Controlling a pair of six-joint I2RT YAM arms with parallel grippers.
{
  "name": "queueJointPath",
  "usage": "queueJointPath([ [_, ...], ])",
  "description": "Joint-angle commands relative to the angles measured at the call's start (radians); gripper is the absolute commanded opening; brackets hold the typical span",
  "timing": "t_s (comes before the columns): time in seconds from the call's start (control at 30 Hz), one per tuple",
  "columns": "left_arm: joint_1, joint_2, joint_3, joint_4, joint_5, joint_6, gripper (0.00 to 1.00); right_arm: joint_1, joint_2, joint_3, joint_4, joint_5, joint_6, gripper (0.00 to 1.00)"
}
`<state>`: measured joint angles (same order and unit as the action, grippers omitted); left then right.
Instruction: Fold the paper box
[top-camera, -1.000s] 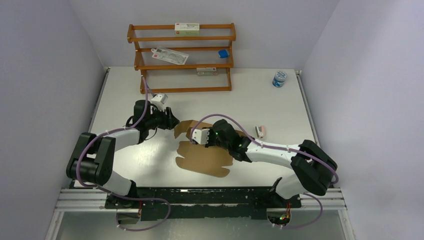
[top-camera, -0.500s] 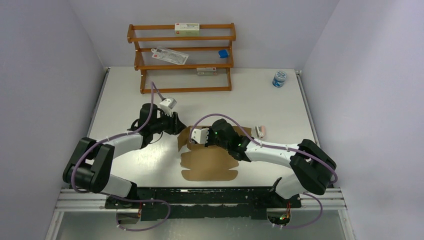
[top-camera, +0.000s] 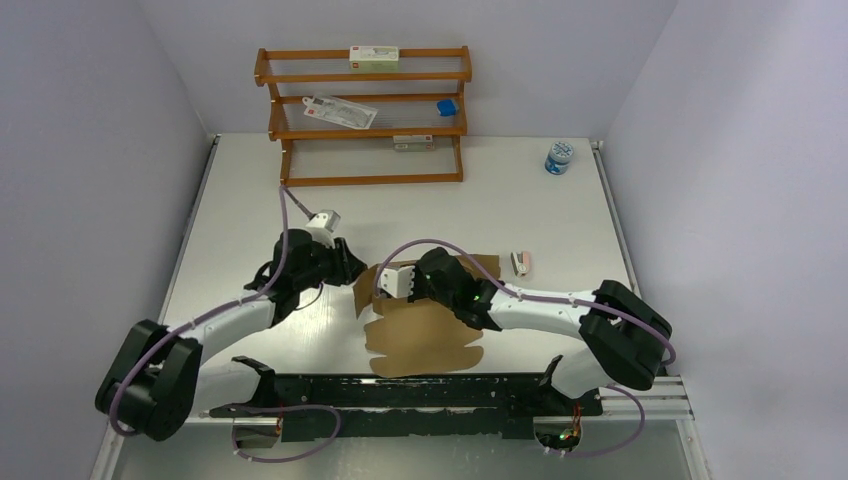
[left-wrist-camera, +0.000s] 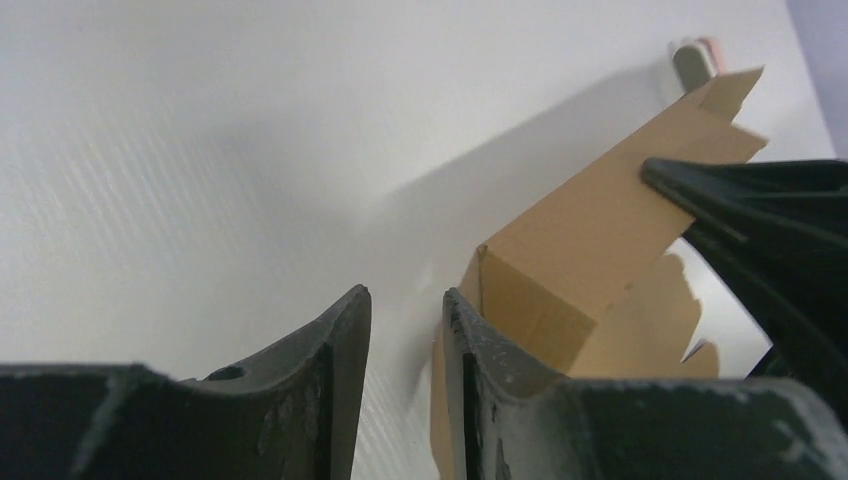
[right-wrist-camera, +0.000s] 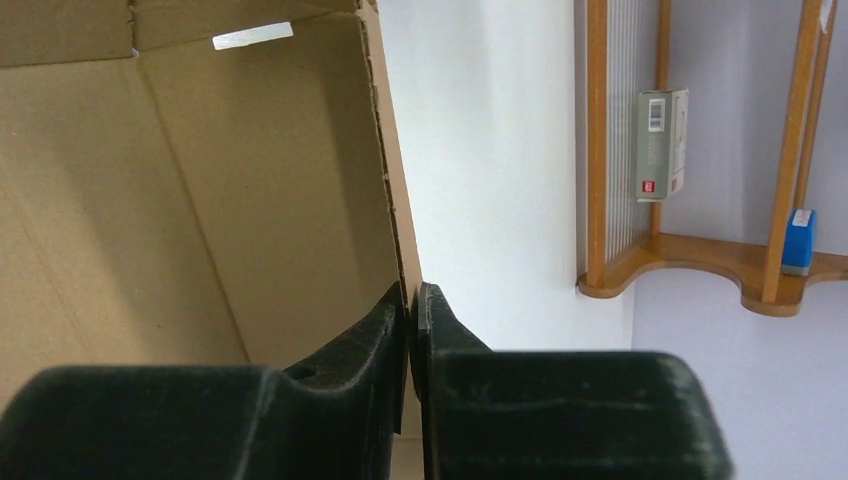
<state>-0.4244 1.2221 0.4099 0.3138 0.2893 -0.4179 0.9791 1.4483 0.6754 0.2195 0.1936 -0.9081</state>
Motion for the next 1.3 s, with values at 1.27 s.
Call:
queueJointPath([
  [1.27,0.199,0.313,0.218,0.038,0.129,0.131,0.41,-0.033,0.252,0.104,0.331,0.137,-0.354,0.02],
])
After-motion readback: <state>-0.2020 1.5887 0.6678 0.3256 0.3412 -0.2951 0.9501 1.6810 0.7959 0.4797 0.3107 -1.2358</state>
